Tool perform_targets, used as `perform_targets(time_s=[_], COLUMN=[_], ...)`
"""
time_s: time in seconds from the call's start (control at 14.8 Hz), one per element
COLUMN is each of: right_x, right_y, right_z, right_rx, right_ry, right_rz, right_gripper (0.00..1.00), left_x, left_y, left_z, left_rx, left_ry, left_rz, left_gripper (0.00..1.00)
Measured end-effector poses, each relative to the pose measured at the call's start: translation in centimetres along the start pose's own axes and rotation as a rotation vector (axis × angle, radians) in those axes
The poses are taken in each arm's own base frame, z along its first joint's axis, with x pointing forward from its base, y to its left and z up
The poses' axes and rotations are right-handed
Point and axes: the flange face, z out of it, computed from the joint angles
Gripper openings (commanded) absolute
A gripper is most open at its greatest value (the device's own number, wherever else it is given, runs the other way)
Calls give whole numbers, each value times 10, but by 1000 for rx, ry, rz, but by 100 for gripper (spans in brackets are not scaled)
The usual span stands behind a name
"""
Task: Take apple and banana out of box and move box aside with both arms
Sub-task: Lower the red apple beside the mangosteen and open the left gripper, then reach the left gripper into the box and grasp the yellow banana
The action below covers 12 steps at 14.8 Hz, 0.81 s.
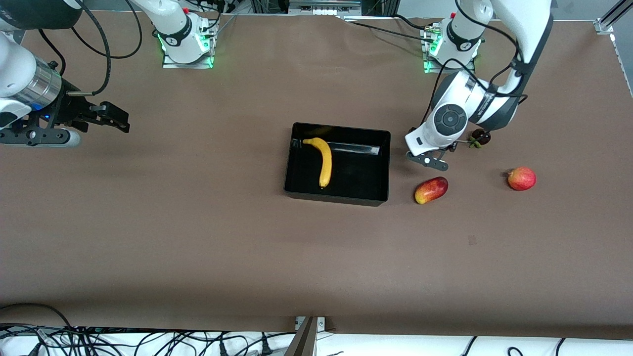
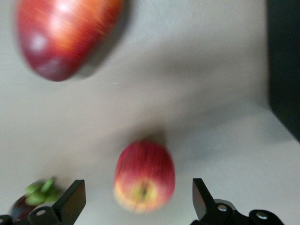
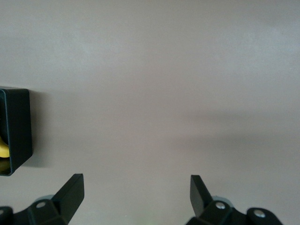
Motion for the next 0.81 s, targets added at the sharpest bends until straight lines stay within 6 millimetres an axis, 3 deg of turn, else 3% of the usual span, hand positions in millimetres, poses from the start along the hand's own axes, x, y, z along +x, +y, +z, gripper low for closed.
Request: perform_targets(time_s=[0.2,0.27,0.4,0.61,0.81], right_x=[0,0,0,0,0], right_y=[0,0,0,0,0], right_z=[0,0,0,0,0], right_rx=[0,0,0,0,0], right_ry=[0,0,0,0,0], right_rz=[0,0,0,0,0], right_gripper=[100,100,100,100,100], left_x=[5,7,13,38,67], left_y=[21,32,59,115,173], left_z=[-95,-117,-140,-137,-100], left_rx=[-45,-91,-180,-240,-299], left_ry=[43,71,106,182,255], left_rz=[-4,-5,-11,-103,-184], left_gripper=[100,100,100,100,100])
